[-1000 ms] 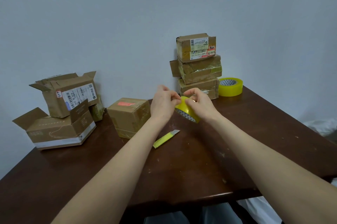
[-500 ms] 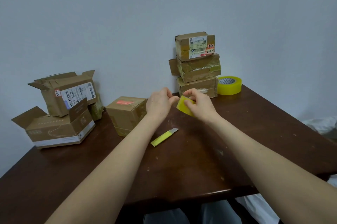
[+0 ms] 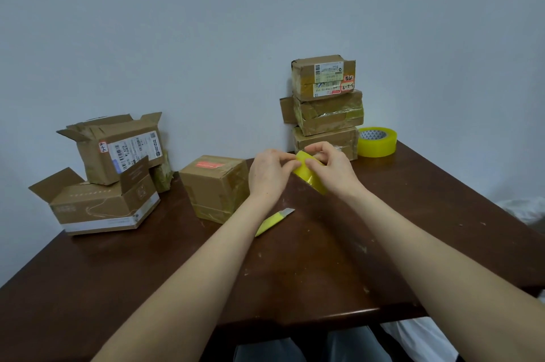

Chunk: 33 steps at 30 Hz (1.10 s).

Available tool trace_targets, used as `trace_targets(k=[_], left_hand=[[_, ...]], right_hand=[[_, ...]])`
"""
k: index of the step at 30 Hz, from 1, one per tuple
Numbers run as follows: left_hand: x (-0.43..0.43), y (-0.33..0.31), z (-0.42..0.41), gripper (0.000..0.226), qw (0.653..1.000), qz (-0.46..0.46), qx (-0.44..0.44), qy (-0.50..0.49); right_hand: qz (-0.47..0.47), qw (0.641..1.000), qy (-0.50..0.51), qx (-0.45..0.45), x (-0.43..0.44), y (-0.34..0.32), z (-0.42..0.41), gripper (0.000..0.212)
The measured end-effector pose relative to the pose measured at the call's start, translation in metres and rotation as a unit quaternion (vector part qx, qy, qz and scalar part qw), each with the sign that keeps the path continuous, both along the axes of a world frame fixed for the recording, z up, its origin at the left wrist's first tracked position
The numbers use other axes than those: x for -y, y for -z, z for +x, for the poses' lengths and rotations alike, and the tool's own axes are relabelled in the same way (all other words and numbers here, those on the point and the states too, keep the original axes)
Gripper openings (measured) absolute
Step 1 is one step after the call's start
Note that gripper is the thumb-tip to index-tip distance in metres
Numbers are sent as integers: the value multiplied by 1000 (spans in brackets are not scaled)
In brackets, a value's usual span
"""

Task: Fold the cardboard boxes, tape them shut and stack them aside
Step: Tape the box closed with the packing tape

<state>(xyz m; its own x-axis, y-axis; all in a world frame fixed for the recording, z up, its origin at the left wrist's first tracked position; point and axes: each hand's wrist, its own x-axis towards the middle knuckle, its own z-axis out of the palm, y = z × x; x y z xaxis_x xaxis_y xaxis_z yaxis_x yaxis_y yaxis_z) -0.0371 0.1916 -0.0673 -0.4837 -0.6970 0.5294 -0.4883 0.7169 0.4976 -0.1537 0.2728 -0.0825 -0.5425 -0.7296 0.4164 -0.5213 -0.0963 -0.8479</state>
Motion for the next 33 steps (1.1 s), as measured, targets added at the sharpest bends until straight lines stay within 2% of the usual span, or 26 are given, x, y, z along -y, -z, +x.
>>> trace_targets(k=[4, 7, 10, 11, 13, 15, 17, 20, 22, 27, 33], left_hand=[[4, -3, -6, 22, 985, 151, -78, 17], [9, -1, -9, 13, 984, 162, -65, 22], [14, 3, -7, 23, 989, 144, -43, -4], [16, 6, -5, 24, 992, 124, -8, -14], [14, 12, 4, 22, 989, 83, 116, -25], [10, 19, 15, 24, 962, 81, 256, -47], [6, 25, 26, 32, 924, 84, 368, -70], [2, 35, 35, 37, 890, 91, 438, -86], [-3, 38, 31, 37, 894, 106, 426, -85], [-26, 43, -14, 32, 927, 236, 289, -35], [-47, 54, -67, 40, 948, 231, 219, -6]], right_hand=[[-10, 1000, -17, -7, -2, 3, -1, 15], [-11, 1000, -15, -9, -2, 5, -3, 17], [26, 999, 16, -45, -3, 7, -8, 22], [57, 995, 37, -75, -4, 8, -11, 24], [145, 972, 84, -162, -6, 12, -15, 27], [217, 939, 120, -238, -10, 20, -19, 26], [255, 917, 140, -272, -16, 28, -21, 25], [293, 898, 143, -294, -24, 34, -23, 25], [300, 894, 147, -298, -29, 34, -24, 25], [317, 889, 168, -284, -42, 29, -33, 21], [322, 894, 190, -245, -56, 24, -50, 24]])
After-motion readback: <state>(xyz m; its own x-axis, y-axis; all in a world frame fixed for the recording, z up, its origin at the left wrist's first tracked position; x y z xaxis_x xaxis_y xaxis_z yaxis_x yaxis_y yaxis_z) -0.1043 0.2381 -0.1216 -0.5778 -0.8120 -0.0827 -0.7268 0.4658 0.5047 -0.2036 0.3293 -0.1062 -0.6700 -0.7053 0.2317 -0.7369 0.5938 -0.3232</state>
